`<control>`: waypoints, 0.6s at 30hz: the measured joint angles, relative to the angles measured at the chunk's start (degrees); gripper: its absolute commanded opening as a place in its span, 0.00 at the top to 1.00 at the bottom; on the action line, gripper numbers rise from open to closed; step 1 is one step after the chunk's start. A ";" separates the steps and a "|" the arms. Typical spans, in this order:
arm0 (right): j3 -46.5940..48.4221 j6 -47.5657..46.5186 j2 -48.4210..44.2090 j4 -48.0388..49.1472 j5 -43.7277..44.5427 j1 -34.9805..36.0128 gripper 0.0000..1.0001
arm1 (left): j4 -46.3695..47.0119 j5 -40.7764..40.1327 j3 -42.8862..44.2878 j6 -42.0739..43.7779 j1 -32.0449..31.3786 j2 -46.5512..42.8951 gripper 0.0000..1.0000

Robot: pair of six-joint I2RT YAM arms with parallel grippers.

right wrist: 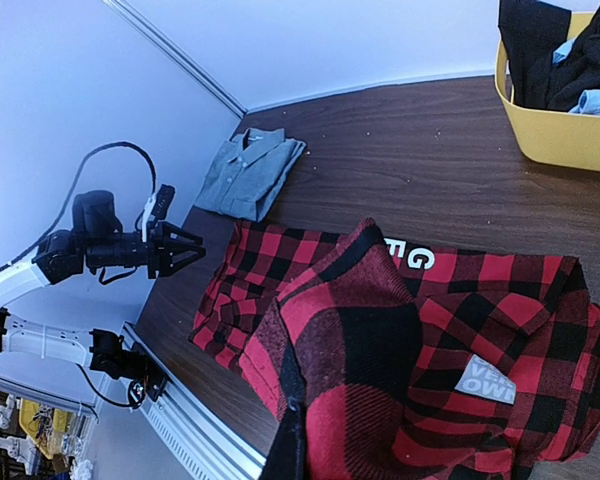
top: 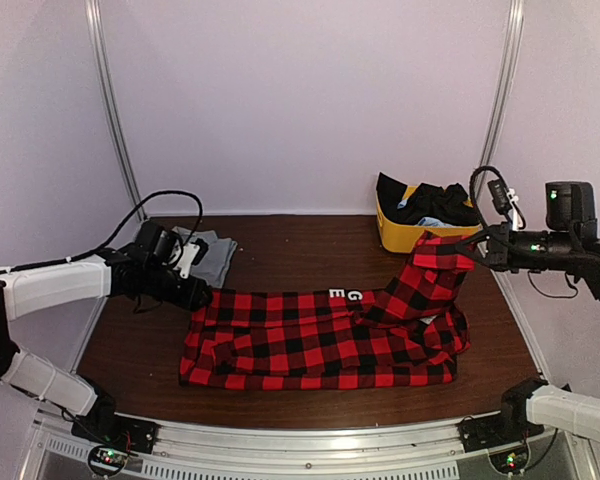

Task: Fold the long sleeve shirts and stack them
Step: Fold the 1/3-folded shirt at the center of the board.

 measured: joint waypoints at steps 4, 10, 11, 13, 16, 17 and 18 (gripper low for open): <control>-2.01 -0.31 1.55 0.15 0.00 0.00 1.00 | -0.83 -1.95 0.02 -0.66 0.00 0.33 0.43; -2.40 -1.20 5.29 2.08 -0.35 0.02 1.00 | 0.44 -1.20 0.63 -1.66 0.00 1.05 0.32; -2.40 -1.33 5.90 2.56 -0.55 0.02 1.00 | 1.46 -0.42 0.63 -1.95 0.00 1.09 0.31; -2.40 -1.66 7.87 3.78 -1.18 0.04 1.00 | 4.24 1.38 0.63 -2.40 -0.15 1.09 0.30; -2.32 -2.03 11.93 5.75 -2.49 0.04 1.00 | 9.57 3.56 0.63 -2.91 -1.09 1.09 0.30; -2.12 -2.19 13.55 6.58 -2.91 0.07 1.00 | 11.37 4.15 0.63 -2.99 -1.68 1.09 0.30; -1.84 -2.34 15.21 7.37 -3.43 0.07 1.00 | 13.22 4.83 0.66 -3.06 -2.32 1.09 0.30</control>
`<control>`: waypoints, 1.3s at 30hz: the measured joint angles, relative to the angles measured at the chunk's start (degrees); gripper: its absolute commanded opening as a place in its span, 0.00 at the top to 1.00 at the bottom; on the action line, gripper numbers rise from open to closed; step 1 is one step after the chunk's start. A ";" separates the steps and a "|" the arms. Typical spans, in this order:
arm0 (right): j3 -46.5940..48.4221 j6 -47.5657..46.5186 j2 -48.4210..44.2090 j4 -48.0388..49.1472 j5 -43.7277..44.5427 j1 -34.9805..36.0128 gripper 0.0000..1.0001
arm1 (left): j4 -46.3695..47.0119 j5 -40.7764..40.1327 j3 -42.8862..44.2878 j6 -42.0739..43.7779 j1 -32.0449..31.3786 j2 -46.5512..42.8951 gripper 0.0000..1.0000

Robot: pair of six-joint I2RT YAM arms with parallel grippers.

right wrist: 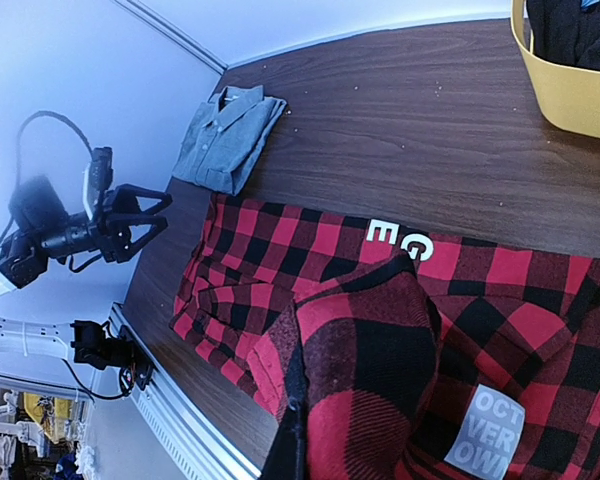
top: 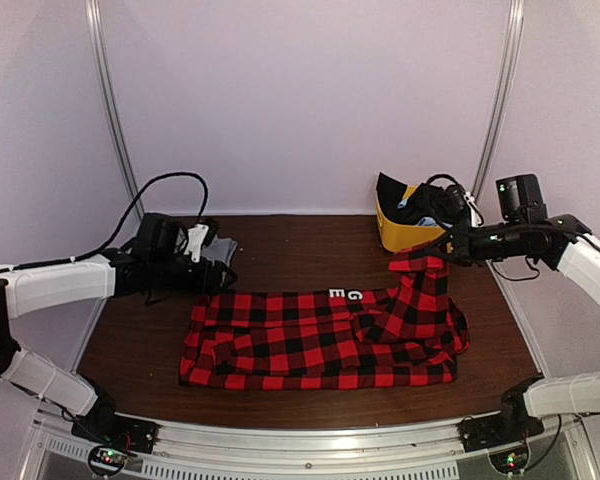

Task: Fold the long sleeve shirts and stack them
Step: Fold the 1/3-folded shirt at the center of the board, then pass from the right arm to the left

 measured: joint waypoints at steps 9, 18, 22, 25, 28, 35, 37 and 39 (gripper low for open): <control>3.65 0.68 13.55 9.35 -6.47 1.27 1.00 | 14.93 4.85 3.32 3.41 -7.45 2.56 0.28; 2.75 5.53 17.86 18.16 -13.49 5.11 1.00 | 20.37 2.80 11.06 19.50 -19.08 11.17 0.23; 0.52 7.74 19.34 21.22 -16.44 6.10 1.00 | 21.90 1.27 12.22 29.90 -23.56 13.44 0.22; -0.68 9.01 20.28 22.73 -18.14 6.78 1.00 | 22.62 -1.46 13.60 39.21 -26.03 15.78 0.21; -1.88 10.23 20.35 24.24 -19.45 7.13 1.00 | 22.60 -4.02 15.69 45.33 -28.20 18.43 0.21; -3.93 12.09 20.31 27.12 -21.07 7.52 1.00 | 23.26 -11.17 18.91 55.43 -30.99 25.07 0.28; -4.37 12.63 20.28 27.65 -21.38 7.61 1.00 | 23.50 -12.20 19.06 56.57 -31.08 26.01 0.32; -4.90 12.96 20.26 28.33 -21.64 7.65 1.00 | 23.61 -13.05 19.54 57.53 -31.10 26.82 0.36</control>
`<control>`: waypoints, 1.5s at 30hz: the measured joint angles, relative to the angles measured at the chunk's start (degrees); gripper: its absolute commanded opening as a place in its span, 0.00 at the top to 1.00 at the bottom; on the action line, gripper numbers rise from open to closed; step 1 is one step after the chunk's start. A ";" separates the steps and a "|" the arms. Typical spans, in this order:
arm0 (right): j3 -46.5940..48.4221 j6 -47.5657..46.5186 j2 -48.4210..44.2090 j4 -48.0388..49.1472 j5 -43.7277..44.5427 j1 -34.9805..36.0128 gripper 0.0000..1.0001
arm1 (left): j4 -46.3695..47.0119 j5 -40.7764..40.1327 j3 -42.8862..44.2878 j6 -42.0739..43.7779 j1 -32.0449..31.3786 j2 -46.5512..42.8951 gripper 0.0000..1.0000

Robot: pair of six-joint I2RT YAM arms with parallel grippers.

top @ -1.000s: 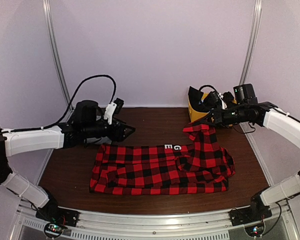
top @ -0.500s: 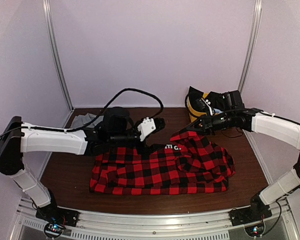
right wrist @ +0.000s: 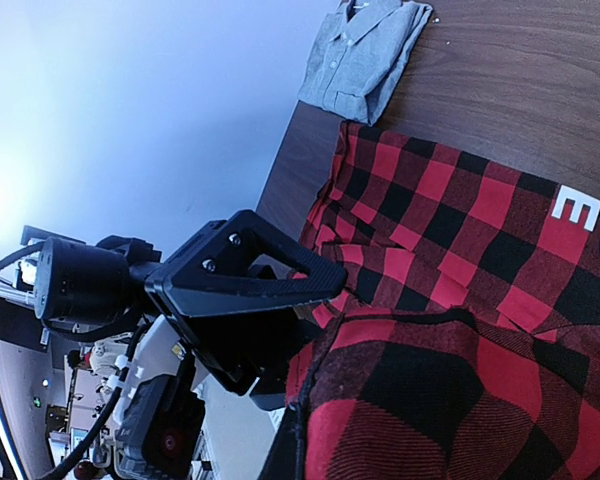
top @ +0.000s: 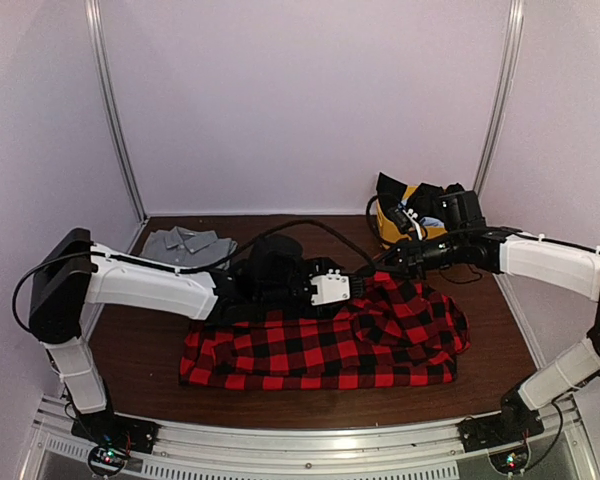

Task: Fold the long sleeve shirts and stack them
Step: Pass from the right arm to the left, then fold the sleeve of the rectangle-folded shirt.

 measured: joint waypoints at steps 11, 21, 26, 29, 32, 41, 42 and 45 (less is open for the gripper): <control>-1.11 1.38 -0.04 2.21 -0.24 0.00 1.00 | 2.97 -1.07 2.27 1.51 -1.36 1.86 0.76; -1.29 0.44 -0.28 1.95 -0.11 0.00 0.60 | 1.36 -0.74 3.28 -0.39 -1.46 1.95 1.00; -0.39 -4.28 -2.93 -5.14 2.51 -0.07 0.35 | -1.73 -0.31 3.45 -2.84 -1.46 1.51 1.00; 1.46 -8.66 -6.10 -12.28 5.68 -0.59 0.28 | -4.98 0.15 5.09 -4.46 -1.46 0.87 1.00; 3.63 -12.20 -10.29 -19.10 9.49 -1.53 0.27 | -8.96 0.52 8.15 -6.03 -1.53 0.07 1.00; 13.92 -18.73 -16.37 -31.95 20.90 -8.00 0.27 | -23.28 0.39 17.70 -7.96 -8.57 -2.05 1.00; 14.25 -19.06 -16.15 -32.37 21.70 -8.52 0.27 | -24.72 0.17 18.36 -8.24 -9.88 -2.12 1.00; 14.38 -19.82 -14.56 -33.14 24.39 -9.94 0.27 | -28.33 -0.57 19.52 -9.14 -13.90 -2.19 1.00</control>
